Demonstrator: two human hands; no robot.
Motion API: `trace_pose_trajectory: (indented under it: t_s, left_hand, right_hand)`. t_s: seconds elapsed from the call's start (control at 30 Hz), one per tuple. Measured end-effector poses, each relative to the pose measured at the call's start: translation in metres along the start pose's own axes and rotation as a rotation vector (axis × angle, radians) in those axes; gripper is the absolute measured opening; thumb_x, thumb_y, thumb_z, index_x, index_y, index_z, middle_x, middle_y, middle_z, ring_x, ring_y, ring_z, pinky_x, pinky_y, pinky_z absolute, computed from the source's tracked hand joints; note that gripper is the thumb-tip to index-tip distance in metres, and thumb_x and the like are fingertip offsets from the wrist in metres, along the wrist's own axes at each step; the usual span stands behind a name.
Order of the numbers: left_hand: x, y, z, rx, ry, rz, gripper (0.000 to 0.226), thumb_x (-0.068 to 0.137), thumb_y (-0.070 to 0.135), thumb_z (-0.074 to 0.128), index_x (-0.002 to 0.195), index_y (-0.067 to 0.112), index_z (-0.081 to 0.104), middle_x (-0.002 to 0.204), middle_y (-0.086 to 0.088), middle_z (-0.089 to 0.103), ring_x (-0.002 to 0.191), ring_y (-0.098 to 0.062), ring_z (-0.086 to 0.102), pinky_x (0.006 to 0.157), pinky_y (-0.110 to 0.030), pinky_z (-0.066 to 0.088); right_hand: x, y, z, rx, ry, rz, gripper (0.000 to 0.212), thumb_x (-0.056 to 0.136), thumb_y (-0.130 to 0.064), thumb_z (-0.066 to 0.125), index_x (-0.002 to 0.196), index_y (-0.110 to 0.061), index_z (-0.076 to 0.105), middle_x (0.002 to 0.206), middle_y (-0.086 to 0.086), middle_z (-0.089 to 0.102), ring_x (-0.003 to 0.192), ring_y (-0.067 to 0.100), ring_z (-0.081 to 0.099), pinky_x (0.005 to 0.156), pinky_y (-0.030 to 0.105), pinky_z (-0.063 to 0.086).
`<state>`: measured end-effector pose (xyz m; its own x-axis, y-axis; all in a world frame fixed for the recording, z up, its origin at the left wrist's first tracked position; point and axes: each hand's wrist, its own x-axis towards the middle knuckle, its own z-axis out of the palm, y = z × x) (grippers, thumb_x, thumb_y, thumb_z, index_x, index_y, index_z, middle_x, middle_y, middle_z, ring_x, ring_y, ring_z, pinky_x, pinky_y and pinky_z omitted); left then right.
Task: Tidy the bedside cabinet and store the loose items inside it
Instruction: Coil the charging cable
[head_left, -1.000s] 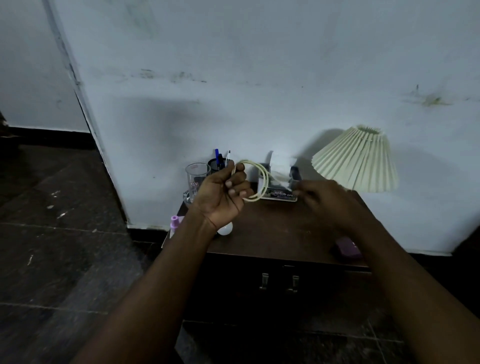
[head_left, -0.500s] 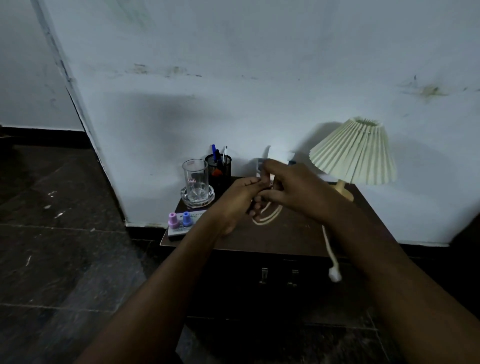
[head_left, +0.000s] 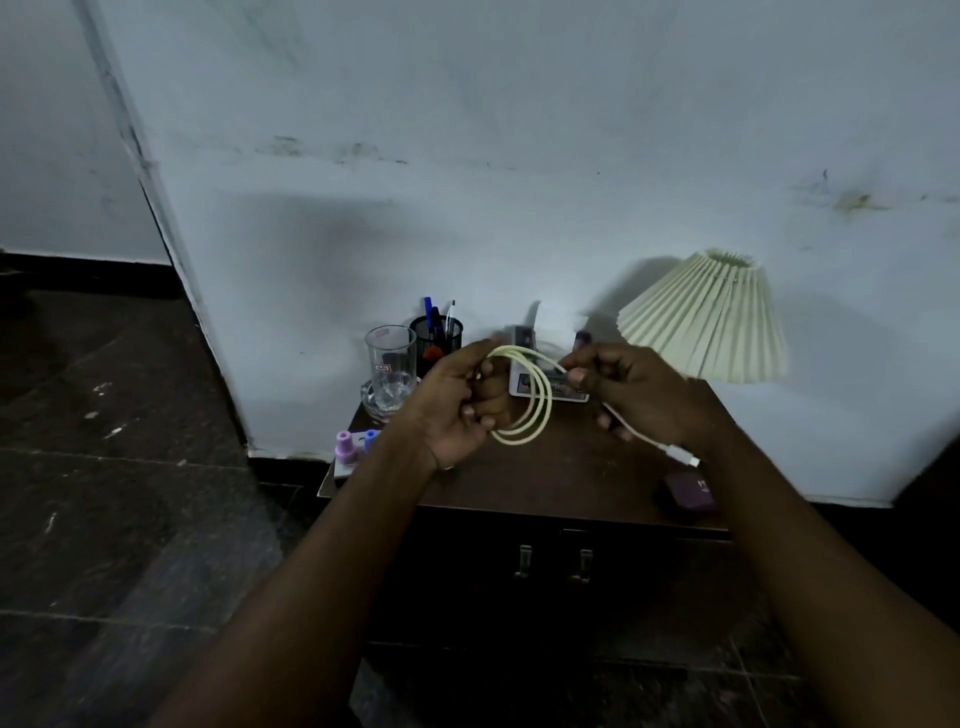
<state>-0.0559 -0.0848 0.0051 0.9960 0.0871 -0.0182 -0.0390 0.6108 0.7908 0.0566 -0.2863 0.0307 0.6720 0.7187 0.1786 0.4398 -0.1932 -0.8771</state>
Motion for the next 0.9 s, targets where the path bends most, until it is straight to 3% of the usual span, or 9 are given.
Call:
trace_pose_trajectory:
  t_s: [0.07,0.17,0.27,0.47,0.53,0.6,0.67,0.8,0.9]
  left_hand:
    - [0.005,-0.005,0.000,-0.153,0.019,0.014,0.043,0.107,0.036,0.045,0.067,0.020,0.045,0.045,0.007,0.028,0.035,-0.007,0.026,0.041,-0.022,0.029]
    - [0.012,-0.012,-0.001,-0.322,0.084,0.052,0.046,0.108,0.041,0.043,0.068,0.019,0.049,0.047,0.007,0.034,0.040,-0.008,0.033,0.048,-0.022,0.035]
    - [0.012,-0.015,0.001,-0.371,0.195,0.071,0.045,0.106,0.043,0.045,0.070,0.017,0.050,0.049,0.006,0.042,0.045,-0.009,0.045,0.054,-0.024,0.051]
    - [0.007,-0.012,0.013,-0.107,0.288,0.058,0.038,0.104,0.037,0.054,0.078,0.011,0.065,0.062,0.000,0.059,0.065,-0.014,0.057,0.072,-0.031,0.055]
    - [0.005,-0.008,0.012,0.018,0.270,0.059,0.034,0.106,0.035,0.051,0.086,0.014,0.068,0.067,0.001,0.066,0.064,-0.011,0.062,0.064,-0.029,0.056]
    - [0.004,-0.009,0.004,0.227,0.256,0.042,0.036,0.107,0.040,0.048,0.085,0.021,0.069,0.069,0.004,0.067,0.065,-0.009,0.062,0.066,-0.030,0.046]
    - [0.001,-0.008,-0.003,0.226,0.168,-0.025,0.036,0.106,0.039,0.049,0.088,0.022,0.074,0.072,0.003,0.067,0.068,-0.009,0.063,0.072,-0.035,0.044]
    - [-0.002,-0.005,-0.007,0.117,0.002,-0.129,0.039,0.102,0.038,0.050,0.106,0.010,0.076,0.089,-0.006,0.072,0.071,-0.017,0.069,0.073,-0.039,0.056]
    - [-0.003,-0.010,0.001,0.132,0.027,-0.151,0.039,0.106,0.036,0.051,0.090,0.009,0.075,0.071,-0.003,0.064,0.058,-0.014,0.064,0.062,-0.031,0.059]
  right_hand:
    - [-0.002,0.000,0.017,0.091,-0.024,0.067,0.025,0.108,-0.033,0.050,0.116,-0.020,0.071,0.070,-0.008,0.070,0.047,0.012,0.048,0.039,0.019,0.033]
    - [0.000,-0.001,0.040,0.245,-0.050,0.104,0.042,0.105,-0.050,0.048,0.107,-0.017,0.073,0.066,0.021,0.050,0.047,0.018,0.036,0.039,0.018,0.027]
    - [0.007,0.002,0.051,0.328,-0.055,0.053,0.032,0.107,-0.040,0.051,0.108,-0.015,0.071,0.082,0.027,0.052,0.052,0.021,0.035,0.040,0.019,0.028]
    - [0.014,0.003,0.056,0.512,0.132,0.204,0.027,0.110,-0.022,0.046,0.094,-0.012,0.065,0.072,0.009,0.057,0.045,0.011,0.037,0.036,0.015,0.023]
    - [0.016,0.003,0.052,0.716,0.088,0.244,0.025,0.109,-0.022,0.046,0.095,-0.013,0.065,0.073,0.003,0.058,0.041,0.006,0.033,0.034,0.012,0.021]
    - [0.018,0.003,0.043,0.863,-0.001,0.258,0.024,0.108,-0.022,0.047,0.097,-0.013,0.065,0.073,-0.001,0.052,0.038,0.003,0.030,0.031,0.011,0.020]
    - [0.018,0.003,0.035,0.817,-0.048,0.280,0.022,0.108,-0.022,0.047,0.102,-0.011,0.066,0.070,-0.003,0.048,0.039,0.002,0.027,0.031,0.010,0.019]
    - [0.012,0.003,0.026,0.585,-0.116,0.290,0.019,0.107,-0.021,0.050,0.108,-0.007,0.064,0.068,0.000,0.045,0.040,0.004,0.026,0.036,0.011,0.019]
    - [0.010,0.003,0.025,0.408,-0.113,0.264,0.026,0.107,-0.019,0.051,0.113,0.003,0.065,0.068,0.003,0.046,0.041,0.007,0.025,0.039,0.014,0.019]
